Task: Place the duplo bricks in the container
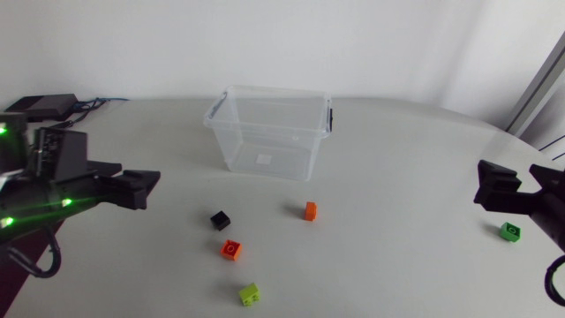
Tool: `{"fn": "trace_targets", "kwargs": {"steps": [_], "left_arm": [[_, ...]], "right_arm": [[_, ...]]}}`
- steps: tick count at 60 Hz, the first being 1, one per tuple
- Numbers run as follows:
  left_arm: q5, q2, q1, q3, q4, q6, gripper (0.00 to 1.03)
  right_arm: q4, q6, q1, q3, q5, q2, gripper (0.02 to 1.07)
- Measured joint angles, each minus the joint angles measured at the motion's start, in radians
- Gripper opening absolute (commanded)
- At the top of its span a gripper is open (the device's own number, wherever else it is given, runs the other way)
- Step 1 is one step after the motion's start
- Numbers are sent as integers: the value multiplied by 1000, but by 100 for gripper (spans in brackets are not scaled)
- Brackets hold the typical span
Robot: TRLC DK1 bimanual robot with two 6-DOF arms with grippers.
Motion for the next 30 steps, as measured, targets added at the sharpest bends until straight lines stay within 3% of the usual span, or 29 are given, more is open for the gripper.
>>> {"fn": "trace_targets", "kwargs": {"steps": [15,30], "left_arm": [[-1,360,-14,201,-154,205,95],[0,594,-126,334,-290,390,95]], "right_arm": [[-281,23,-61,198,4,202,102],[-469,23,-95,307,2,305,102]]}}
